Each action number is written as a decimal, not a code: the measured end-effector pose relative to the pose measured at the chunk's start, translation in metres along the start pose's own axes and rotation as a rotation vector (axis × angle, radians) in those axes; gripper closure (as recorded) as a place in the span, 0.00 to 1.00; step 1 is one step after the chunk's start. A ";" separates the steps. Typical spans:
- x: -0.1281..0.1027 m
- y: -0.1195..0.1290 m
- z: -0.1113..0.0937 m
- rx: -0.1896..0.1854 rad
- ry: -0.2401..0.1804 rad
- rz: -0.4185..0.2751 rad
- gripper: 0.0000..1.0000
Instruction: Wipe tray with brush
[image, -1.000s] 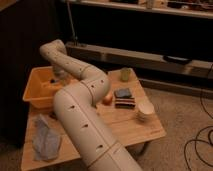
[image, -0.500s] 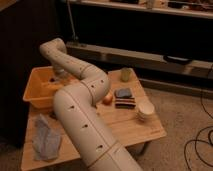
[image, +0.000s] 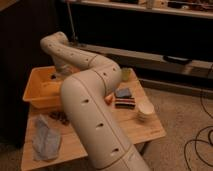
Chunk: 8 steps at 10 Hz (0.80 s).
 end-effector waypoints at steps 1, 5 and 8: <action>0.010 0.003 -0.004 -0.003 -0.005 0.004 1.00; 0.081 0.032 -0.010 -0.026 0.012 0.015 1.00; 0.098 0.078 0.006 -0.049 0.060 -0.018 1.00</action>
